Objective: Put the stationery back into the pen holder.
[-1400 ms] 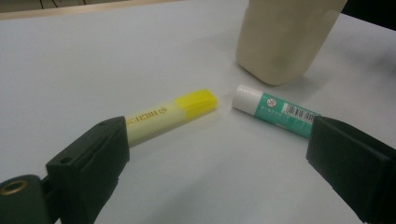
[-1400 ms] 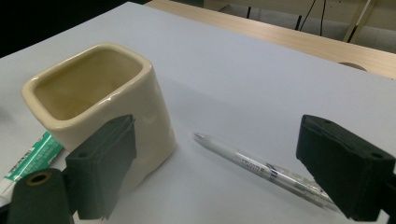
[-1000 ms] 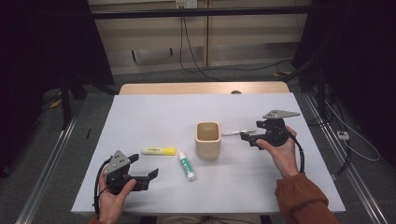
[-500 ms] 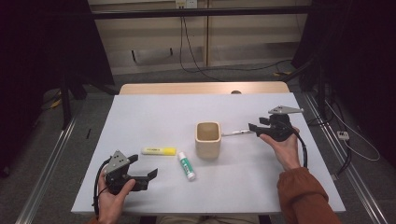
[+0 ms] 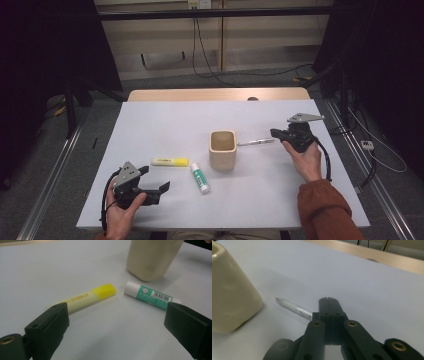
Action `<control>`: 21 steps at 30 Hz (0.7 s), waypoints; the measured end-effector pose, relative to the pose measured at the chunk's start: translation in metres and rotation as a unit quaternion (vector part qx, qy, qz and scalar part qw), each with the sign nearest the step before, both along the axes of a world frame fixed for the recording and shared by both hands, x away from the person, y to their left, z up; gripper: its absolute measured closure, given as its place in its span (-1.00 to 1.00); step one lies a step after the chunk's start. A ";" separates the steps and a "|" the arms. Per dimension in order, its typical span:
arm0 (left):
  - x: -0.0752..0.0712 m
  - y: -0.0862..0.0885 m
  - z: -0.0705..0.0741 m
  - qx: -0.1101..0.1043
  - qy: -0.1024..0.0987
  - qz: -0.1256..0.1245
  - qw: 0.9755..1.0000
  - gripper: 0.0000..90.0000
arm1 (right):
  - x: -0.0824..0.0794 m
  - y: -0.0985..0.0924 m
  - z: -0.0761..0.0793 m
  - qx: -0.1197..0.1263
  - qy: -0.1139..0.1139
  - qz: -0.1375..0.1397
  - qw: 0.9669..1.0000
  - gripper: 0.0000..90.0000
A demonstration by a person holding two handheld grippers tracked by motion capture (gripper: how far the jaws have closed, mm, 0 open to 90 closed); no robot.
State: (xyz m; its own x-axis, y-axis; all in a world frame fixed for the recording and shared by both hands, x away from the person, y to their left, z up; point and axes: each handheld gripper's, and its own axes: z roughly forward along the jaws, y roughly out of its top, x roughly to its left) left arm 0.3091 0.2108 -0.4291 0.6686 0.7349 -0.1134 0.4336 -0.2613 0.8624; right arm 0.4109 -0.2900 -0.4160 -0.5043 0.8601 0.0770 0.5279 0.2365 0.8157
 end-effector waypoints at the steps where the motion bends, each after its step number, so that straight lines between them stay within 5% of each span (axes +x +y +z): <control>1: 0.000 0.000 0.000 -0.002 -0.001 0.000 1.000 -0.87 | 0.001 0.000 -0.001 -0.013 0.008 -0.002 1.000 1.00; 5: 0.000 0.001 0.000 -0.001 0.000 0.001 1.000 -0.87 | 0.010 0.000 -0.005 -0.036 0.066 -0.004 0.997 1.00; 8: 0.001 0.001 0.000 0.001 -0.001 0.001 1.000 -0.87 | 0.014 -0.002 -0.006 -0.029 0.061 -0.010 0.998 1.00; 18: 0.000 0.002 0.000 0.002 -0.001 0.003 1.000 -0.87 | 0.039 0.015 -0.016 -0.082 0.060 0.004 0.995 1.00; 21: 0.000 0.002 0.000 -0.002 -0.002 0.002 1.000 -0.87 | 0.042 0.017 -0.020 -0.075 0.056 0.008 0.996 1.00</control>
State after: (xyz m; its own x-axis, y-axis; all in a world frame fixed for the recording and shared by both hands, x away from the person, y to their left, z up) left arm 0.3087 0.2128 -0.4292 0.6658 0.7375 -0.1134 0.4311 -0.2561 0.8652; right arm 0.4529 -0.2735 -0.4359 -0.5129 0.8584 0.0050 0.6084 0.3594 0.7076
